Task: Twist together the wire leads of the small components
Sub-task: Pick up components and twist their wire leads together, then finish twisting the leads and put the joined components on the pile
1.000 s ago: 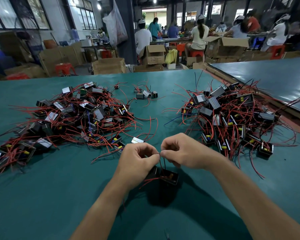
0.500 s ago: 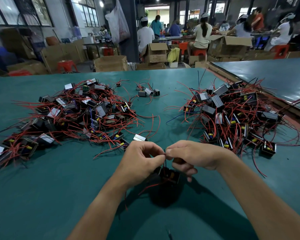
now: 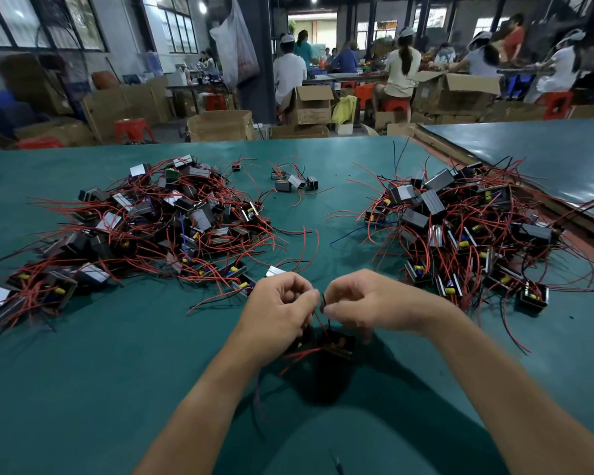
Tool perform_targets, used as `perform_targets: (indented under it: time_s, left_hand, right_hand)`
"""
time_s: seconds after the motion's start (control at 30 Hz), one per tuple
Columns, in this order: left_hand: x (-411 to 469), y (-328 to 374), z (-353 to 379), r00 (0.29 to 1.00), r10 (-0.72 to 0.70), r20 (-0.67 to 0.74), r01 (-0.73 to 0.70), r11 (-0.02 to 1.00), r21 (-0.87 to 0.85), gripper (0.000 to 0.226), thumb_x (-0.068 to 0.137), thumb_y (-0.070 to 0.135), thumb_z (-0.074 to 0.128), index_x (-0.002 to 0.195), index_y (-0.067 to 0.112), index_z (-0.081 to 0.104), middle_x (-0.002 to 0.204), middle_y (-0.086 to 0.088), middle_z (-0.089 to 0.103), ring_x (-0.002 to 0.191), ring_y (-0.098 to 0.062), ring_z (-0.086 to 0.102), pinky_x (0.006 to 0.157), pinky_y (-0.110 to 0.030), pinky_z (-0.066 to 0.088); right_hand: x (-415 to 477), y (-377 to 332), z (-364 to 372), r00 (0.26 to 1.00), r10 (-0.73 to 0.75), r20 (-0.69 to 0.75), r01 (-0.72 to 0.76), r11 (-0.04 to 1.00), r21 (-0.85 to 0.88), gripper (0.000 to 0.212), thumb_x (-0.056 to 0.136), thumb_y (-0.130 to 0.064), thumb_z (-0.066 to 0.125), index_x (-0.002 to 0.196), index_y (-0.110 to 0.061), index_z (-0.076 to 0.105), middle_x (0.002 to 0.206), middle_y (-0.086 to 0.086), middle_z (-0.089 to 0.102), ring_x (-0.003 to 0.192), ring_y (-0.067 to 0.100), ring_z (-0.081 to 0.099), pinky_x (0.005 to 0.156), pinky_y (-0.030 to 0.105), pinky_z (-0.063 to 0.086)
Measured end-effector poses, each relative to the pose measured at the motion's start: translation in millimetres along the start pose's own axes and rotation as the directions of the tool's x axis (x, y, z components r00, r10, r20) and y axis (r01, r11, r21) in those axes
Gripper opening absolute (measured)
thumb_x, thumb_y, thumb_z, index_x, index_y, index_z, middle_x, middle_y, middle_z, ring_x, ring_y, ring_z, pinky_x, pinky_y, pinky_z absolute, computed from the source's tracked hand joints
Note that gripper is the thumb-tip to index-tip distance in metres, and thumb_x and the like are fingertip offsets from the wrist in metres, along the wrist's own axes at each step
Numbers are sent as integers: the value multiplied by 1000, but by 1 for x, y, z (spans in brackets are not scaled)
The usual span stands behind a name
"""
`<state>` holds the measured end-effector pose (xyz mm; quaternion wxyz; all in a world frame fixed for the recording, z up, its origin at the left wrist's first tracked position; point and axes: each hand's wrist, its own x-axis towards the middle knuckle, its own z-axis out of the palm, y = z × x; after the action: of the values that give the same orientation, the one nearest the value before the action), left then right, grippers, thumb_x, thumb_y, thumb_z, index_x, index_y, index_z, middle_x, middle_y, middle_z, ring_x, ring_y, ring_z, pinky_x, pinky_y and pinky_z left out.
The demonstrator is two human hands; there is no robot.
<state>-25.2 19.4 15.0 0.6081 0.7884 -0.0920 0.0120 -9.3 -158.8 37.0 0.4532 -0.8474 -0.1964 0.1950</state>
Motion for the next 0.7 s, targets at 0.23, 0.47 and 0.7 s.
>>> perform_targets:
  time_s: [0.23, 0.47, 0.7]
  left_hand:
    - [-1, 3, -2, 996, 44, -77, -51, 993, -105, 20, 88, 0, 64, 69, 7, 62, 51, 0, 60, 42, -8, 50, 42, -18, 41]
    - [5, 1, -21, 901, -78, -427, -15, 978, -209, 11, 87, 10, 67, 81, 10, 57, 60, 1, 70, 41, -10, 51, 39, -19, 40]
    - [2, -1, -24, 907, -127, -402, 69, 985, -157, 13, 87, 19, 64, 79, 9, 64, 76, 8, 75, 50, -15, 62, 52, -26, 45]
  right_hand:
    - [9, 6, 24, 986, -153, -64, 146, 985, -95, 42, 88, -33, 72, 63, -2, 57, 56, 3, 38, 52, 13, 28, 47, 28, 23]
    - [10, -4, 2, 832, -115, -543, 163, 986, 41, 28, 90, -11, 67, 63, -5, 68, 57, 2, 60, 48, 11, 50, 48, 32, 46]
    - [-18, -15, -82, 379, 244, -893, 455, 791, 409, 39, 95, -16, 58, 131, -3, 49, 97, 10, 65, 58, 10, 61, 48, 22, 53]
